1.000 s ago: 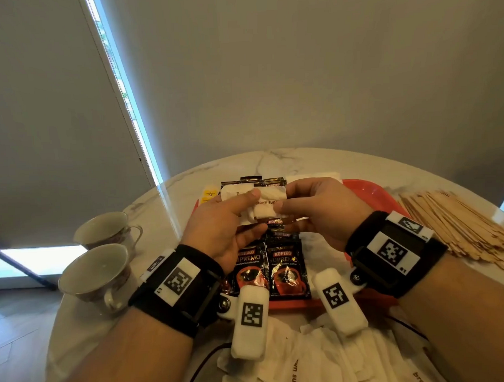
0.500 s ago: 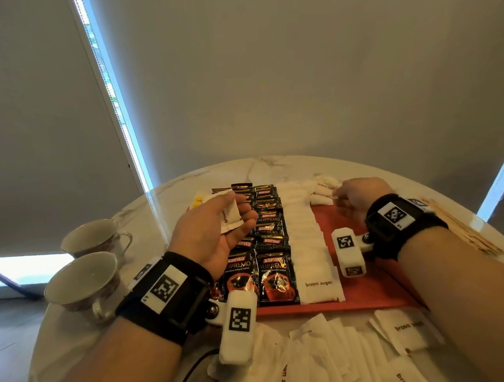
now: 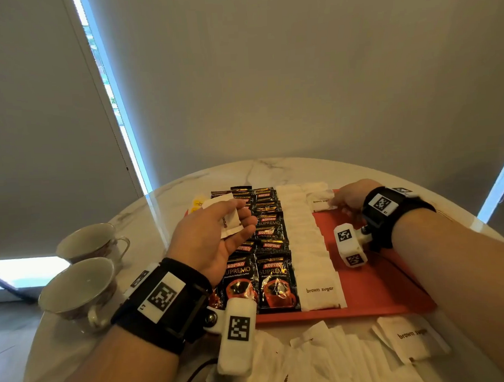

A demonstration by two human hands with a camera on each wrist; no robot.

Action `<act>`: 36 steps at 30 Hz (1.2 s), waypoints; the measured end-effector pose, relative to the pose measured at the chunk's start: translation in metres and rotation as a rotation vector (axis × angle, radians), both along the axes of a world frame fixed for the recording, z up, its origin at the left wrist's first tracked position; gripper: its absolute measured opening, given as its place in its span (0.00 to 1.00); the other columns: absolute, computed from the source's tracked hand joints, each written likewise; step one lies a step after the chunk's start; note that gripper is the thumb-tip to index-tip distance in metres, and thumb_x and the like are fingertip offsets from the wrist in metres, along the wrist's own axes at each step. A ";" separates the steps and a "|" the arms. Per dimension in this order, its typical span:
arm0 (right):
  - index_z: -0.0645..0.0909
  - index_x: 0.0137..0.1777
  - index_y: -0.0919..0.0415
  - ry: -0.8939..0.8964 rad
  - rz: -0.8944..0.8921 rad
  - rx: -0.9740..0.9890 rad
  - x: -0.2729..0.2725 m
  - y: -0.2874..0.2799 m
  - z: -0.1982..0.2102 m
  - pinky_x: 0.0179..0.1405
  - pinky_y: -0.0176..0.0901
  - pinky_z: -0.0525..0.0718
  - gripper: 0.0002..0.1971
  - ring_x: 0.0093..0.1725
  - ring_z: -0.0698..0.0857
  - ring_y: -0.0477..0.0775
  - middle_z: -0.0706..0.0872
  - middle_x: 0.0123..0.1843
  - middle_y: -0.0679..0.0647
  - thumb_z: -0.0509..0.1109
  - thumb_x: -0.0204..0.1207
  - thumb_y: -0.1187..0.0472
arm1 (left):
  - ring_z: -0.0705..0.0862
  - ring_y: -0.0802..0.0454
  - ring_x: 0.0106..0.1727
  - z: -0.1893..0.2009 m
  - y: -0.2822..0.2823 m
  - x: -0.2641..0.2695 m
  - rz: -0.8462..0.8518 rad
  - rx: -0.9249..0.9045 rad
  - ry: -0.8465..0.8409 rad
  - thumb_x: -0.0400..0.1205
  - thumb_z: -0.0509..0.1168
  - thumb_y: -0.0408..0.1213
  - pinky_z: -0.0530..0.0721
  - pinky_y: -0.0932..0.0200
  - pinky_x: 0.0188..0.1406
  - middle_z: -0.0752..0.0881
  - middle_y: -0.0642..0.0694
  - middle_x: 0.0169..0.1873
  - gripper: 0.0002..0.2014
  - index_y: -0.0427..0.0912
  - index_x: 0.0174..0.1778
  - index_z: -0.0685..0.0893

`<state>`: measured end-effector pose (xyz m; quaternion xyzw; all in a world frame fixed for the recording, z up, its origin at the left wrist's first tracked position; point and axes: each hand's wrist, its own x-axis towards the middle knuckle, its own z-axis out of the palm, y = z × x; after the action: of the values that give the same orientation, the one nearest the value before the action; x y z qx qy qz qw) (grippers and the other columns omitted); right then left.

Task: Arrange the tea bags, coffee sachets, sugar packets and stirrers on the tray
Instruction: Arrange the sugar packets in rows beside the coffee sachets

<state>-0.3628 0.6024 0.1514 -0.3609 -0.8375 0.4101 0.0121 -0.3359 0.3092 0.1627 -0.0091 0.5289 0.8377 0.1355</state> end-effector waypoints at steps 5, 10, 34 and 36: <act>0.88 0.57 0.67 -0.020 0.047 0.018 -0.001 -0.001 0.001 0.36 0.44 0.78 0.09 0.35 0.81 0.52 0.87 0.39 0.58 0.73 0.82 0.62 | 0.93 0.47 0.36 -0.001 0.000 0.000 0.002 0.007 -0.004 0.88 0.68 0.32 0.94 0.57 0.34 0.92 0.39 0.36 0.08 0.30 0.57 0.88; 0.88 0.61 0.64 0.089 -0.017 -0.106 0.001 0.007 -0.008 0.53 0.50 0.87 0.11 0.42 0.86 0.56 0.89 0.44 0.58 0.73 0.81 0.63 | 0.94 0.43 0.40 -0.002 -0.001 0.000 -0.034 0.018 -0.024 0.87 0.65 0.28 0.94 0.56 0.35 0.92 0.36 0.40 0.09 0.28 0.58 0.88; 0.89 0.55 0.60 0.500 0.438 -0.726 0.060 -0.086 0.035 0.35 0.41 0.76 0.19 0.35 0.82 0.47 0.88 0.44 0.51 0.76 0.73 0.45 | 0.95 0.45 0.42 0.004 -0.002 0.006 -0.171 -0.078 0.065 0.88 0.66 0.27 0.94 0.60 0.36 0.94 0.33 0.47 0.07 0.30 0.58 0.86; 0.90 0.56 0.60 0.453 0.525 -0.703 0.064 -0.095 0.034 0.36 0.41 0.79 0.23 0.37 0.83 0.48 0.88 0.46 0.53 0.78 0.68 0.44 | 0.94 0.46 0.40 0.003 -0.001 0.006 -0.149 -0.109 0.093 0.87 0.68 0.28 0.93 0.61 0.34 0.94 0.34 0.45 0.06 0.32 0.57 0.87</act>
<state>-0.2992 0.5070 0.1850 -0.0217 -0.6877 0.7250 -0.0325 -0.3304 0.3085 0.1655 0.0619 0.5785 0.7949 0.1720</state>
